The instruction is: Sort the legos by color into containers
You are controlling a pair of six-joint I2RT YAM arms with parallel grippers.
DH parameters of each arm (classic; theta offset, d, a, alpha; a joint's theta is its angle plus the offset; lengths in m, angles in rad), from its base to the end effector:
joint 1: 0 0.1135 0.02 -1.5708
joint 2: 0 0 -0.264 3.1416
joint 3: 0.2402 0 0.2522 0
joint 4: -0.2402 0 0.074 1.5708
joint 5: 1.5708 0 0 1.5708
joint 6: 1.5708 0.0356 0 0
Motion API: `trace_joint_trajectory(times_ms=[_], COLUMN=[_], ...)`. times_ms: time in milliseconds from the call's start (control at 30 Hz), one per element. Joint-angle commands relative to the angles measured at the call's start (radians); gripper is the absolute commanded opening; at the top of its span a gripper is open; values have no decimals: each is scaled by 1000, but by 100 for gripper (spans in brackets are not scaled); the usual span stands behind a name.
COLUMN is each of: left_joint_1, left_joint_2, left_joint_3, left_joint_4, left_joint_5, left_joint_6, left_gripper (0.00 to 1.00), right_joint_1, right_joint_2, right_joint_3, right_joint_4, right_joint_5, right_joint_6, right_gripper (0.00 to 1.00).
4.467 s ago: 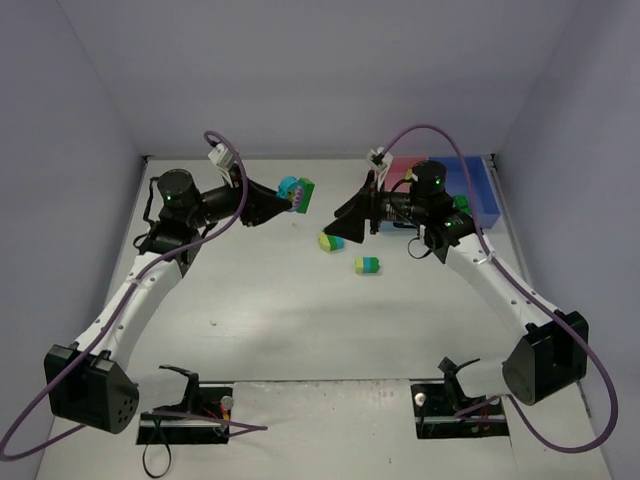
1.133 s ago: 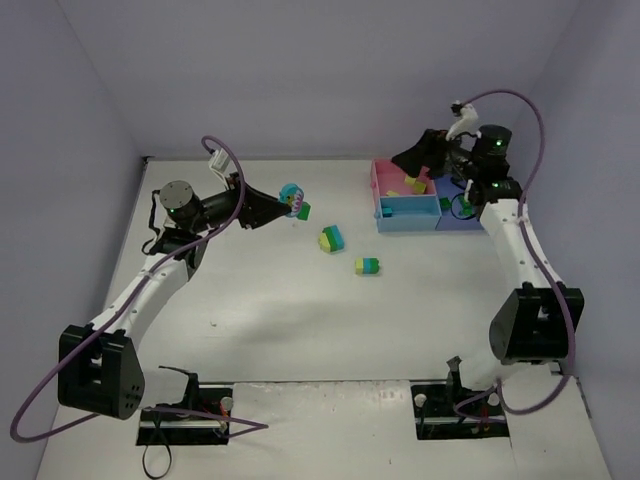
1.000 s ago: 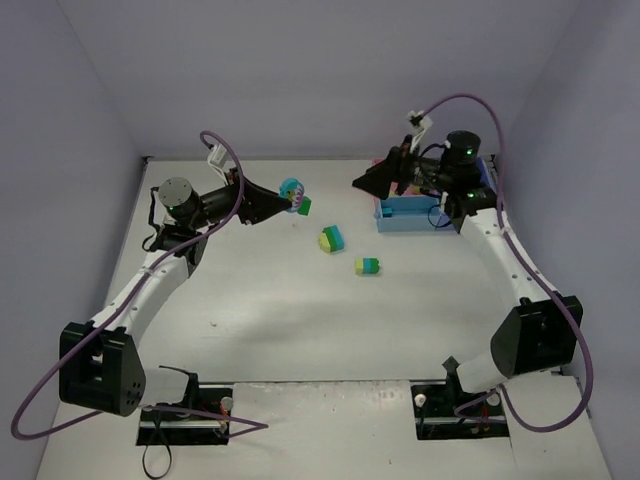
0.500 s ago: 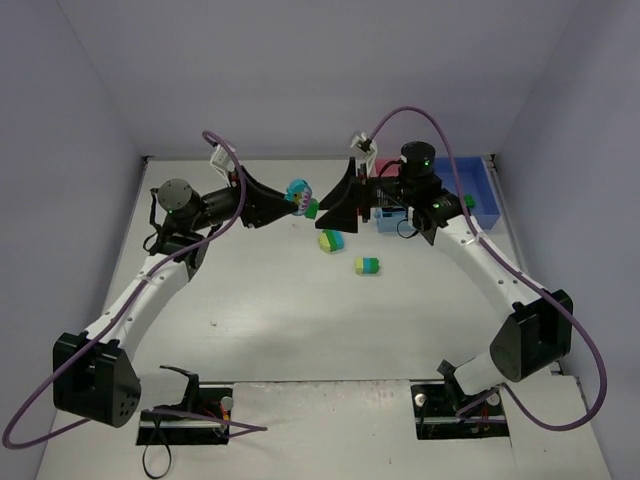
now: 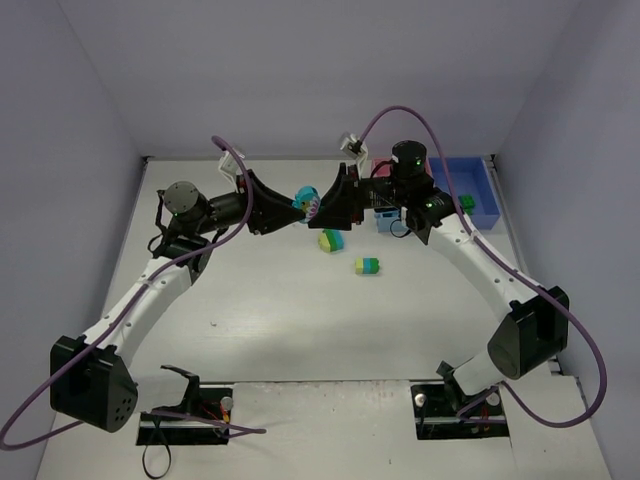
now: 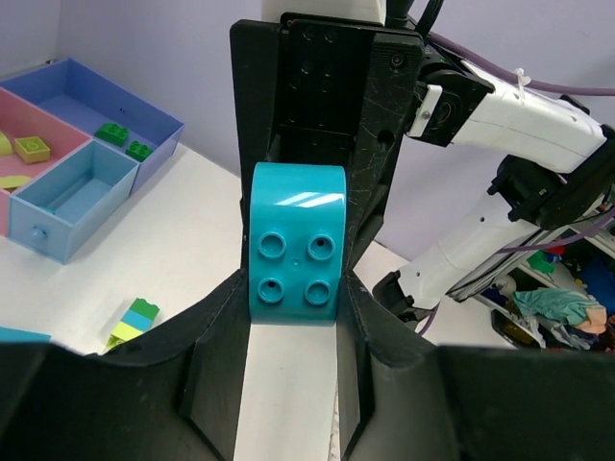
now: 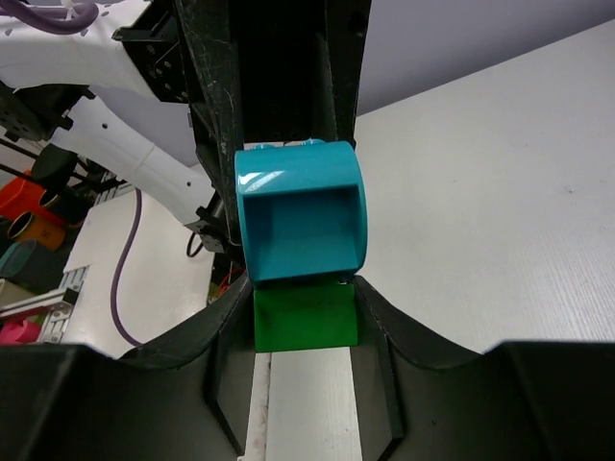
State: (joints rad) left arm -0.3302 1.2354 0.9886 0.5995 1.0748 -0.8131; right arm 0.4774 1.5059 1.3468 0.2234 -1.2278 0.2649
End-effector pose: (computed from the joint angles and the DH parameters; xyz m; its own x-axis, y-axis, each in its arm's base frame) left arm 0.2459 -0.1174 0.3925 -0.4547 -0.2096 -0.8656 0.8800 0.0441 -0.4729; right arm 0.2866 0.1860 0.4029 -0.2039 -0.0063 -0.9790 -0.9697 -0.1362 0.2029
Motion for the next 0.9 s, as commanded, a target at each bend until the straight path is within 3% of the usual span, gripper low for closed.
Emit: trace_joint_trajectory(times_ms=[0, 300, 467, 567, 600, 667, 700, 767, 867], left_joint_1=[-1, 25, 39, 39, 39, 39, 39, 39, 39], left_joint_2=[-39, -44, -21, -5, -5, -13, -19, -31, -43], left_joint_3=[56, 70, 70, 73, 70, 67, 62, 48, 36], left_joint_4=[13, -46, -56, -87, -107, -142, -189, -216, -248], left_joint_5=[-3, 2, -10, -21, -26, -48, -55, -58, -59], left_joint_6=[46, 101, 112, 118, 127, 147, 179, 196, 209], left_gripper=[0, 0, 0, 0, 0, 0, 0, 0, 0], right_joint_1=[-14, -202, -351, -471, -506, -563, -577, -612, -644], right_joint_2=[-24, -24, 54, 189, 204, 247, 261, 312, 399], right_joint_3=[19, -101, -89, 0, 44, 81, 112, 161, 238], right_joint_4=[76, 39, -10, -64, -76, -107, -113, -122, -188], right_joint_5=[-16, -99, -21, 187, 353, 538, 714, 876, 993], right_joint_6=[-32, -72, -112, -89, -70, -67, -61, -56, -53], right_gripper=[10, 5, 4, 4, 5, 4, 7, 16, 27])
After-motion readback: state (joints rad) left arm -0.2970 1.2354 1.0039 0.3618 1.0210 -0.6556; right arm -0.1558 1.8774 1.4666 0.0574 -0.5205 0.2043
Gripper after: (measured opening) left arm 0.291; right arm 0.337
